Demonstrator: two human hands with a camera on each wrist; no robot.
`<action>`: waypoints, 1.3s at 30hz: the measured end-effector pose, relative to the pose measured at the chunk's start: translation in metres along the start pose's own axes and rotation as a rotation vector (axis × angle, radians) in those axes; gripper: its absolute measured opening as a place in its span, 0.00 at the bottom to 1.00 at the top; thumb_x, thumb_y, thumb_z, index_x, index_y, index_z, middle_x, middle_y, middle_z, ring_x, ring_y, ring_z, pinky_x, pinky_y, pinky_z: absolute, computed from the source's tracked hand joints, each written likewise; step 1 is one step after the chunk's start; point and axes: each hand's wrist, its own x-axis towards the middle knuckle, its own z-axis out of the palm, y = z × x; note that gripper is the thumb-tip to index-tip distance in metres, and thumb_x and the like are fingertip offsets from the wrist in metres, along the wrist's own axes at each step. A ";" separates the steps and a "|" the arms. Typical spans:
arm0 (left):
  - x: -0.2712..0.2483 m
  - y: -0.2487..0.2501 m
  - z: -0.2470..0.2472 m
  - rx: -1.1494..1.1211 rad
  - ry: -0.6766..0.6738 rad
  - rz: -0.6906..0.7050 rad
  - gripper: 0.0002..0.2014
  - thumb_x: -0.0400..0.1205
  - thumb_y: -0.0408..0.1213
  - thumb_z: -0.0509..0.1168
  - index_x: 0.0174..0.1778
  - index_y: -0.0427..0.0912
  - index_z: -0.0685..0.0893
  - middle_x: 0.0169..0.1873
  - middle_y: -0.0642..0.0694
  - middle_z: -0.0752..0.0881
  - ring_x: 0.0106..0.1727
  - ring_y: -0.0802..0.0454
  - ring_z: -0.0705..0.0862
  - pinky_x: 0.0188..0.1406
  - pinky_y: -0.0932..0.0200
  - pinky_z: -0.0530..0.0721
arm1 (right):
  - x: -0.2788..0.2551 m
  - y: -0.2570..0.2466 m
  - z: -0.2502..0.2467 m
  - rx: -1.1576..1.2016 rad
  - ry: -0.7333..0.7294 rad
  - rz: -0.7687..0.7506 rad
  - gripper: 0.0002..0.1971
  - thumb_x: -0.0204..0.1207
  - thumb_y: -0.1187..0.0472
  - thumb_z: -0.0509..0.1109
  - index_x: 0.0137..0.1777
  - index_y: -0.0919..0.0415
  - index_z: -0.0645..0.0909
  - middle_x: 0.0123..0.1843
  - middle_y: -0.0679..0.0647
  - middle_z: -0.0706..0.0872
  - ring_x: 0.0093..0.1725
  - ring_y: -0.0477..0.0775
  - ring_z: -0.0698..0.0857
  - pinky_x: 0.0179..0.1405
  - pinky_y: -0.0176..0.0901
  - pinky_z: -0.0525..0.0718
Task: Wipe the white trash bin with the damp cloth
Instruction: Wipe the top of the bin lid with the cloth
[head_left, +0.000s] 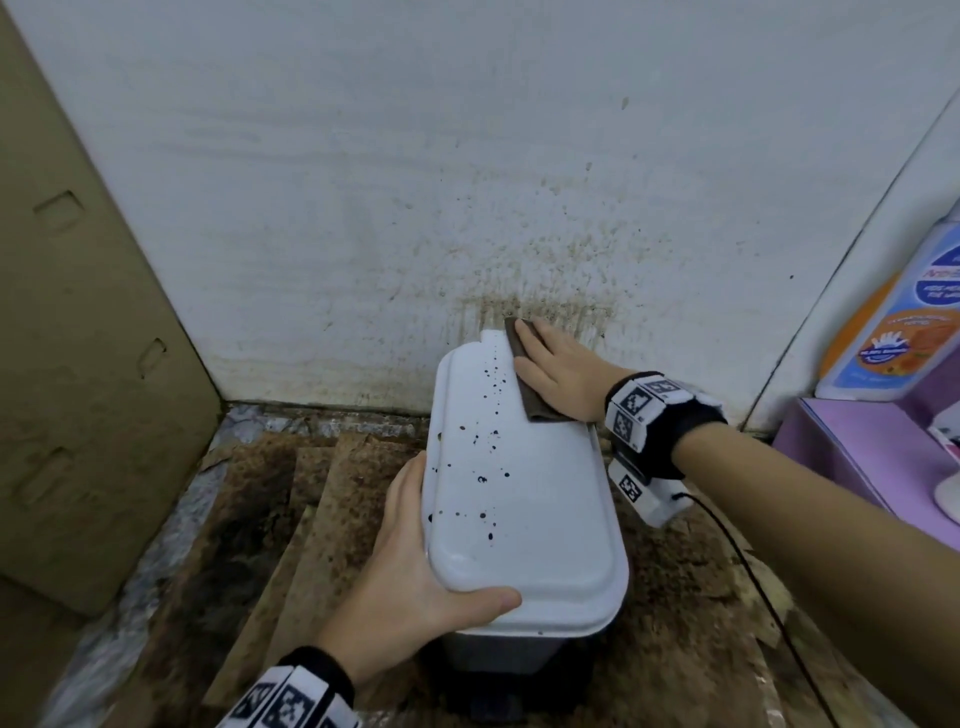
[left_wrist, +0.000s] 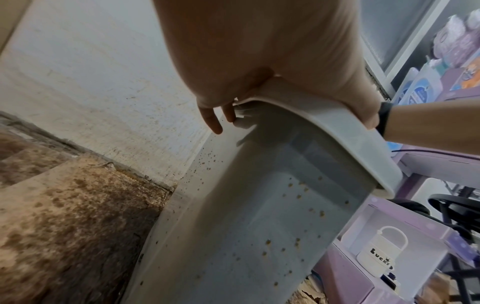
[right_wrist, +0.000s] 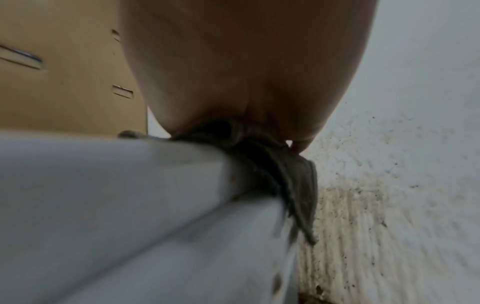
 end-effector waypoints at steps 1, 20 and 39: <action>0.000 0.000 0.000 -0.004 -0.005 -0.001 0.69 0.57 0.65 0.85 0.86 0.69 0.45 0.82 0.73 0.50 0.84 0.70 0.57 0.84 0.44 0.68 | -0.001 0.000 -0.003 0.018 -0.026 0.018 0.43 0.84 0.31 0.33 0.90 0.59 0.41 0.91 0.62 0.42 0.90 0.59 0.45 0.88 0.53 0.45; 0.001 -0.004 0.003 0.025 0.015 0.007 0.71 0.55 0.66 0.85 0.88 0.61 0.46 0.82 0.69 0.52 0.84 0.71 0.57 0.85 0.49 0.65 | -0.137 -0.036 0.044 0.074 0.110 -0.093 0.35 0.87 0.37 0.33 0.90 0.53 0.37 0.90 0.49 0.31 0.87 0.46 0.27 0.89 0.51 0.38; -0.001 0.001 0.003 -0.002 0.008 0.015 0.69 0.56 0.66 0.84 0.87 0.65 0.47 0.82 0.73 0.52 0.82 0.75 0.57 0.83 0.52 0.67 | -0.116 -0.027 0.030 -0.008 0.054 -0.083 0.33 0.87 0.40 0.33 0.90 0.49 0.37 0.90 0.48 0.32 0.88 0.45 0.30 0.87 0.49 0.31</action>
